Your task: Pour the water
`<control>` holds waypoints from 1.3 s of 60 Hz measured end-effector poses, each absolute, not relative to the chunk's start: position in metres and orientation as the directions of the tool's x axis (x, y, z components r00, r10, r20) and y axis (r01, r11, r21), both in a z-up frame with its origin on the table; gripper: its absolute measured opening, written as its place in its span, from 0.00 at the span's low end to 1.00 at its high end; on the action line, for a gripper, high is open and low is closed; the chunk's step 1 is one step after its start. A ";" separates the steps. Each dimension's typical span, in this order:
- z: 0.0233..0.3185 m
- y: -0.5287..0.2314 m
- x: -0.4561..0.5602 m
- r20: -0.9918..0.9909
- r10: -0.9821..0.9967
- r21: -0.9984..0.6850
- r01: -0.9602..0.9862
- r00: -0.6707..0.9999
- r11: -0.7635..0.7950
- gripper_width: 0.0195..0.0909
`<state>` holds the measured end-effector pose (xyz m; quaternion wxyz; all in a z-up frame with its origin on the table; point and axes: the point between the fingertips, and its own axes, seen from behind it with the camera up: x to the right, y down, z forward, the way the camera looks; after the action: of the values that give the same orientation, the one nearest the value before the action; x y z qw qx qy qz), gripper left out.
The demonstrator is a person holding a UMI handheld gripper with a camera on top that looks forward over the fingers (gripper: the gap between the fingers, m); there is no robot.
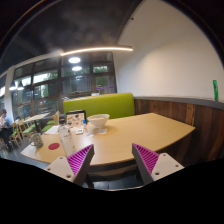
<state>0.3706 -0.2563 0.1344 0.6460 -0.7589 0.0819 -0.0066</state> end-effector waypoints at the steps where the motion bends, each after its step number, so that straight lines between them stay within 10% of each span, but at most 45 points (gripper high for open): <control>1: 0.135 -0.259 0.371 -0.097 -0.138 -0.981 -0.118 0.986 -0.152 0.88; 49: 0.073 -0.144 0.186 -0.039 0.089 -0.988 -0.025 0.995 -0.156 0.86; 67: 0.105 -0.035 0.162 -0.003 -0.002 -0.998 -0.003 1.000 -0.057 0.86; 70: 0.102 -0.023 0.159 0.008 -0.009 -0.998 0.008 1.000 -0.058 0.80; 73: 0.093 -0.012 0.160 0.013 -0.030 -0.997 0.011 0.999 -0.077 0.52; 78: 0.096 -0.006 0.163 -0.037 -0.070 -0.999 -0.038 0.997 -0.014 0.50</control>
<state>0.1635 -0.0059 0.0957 0.7013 -0.7118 0.0381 -0.0115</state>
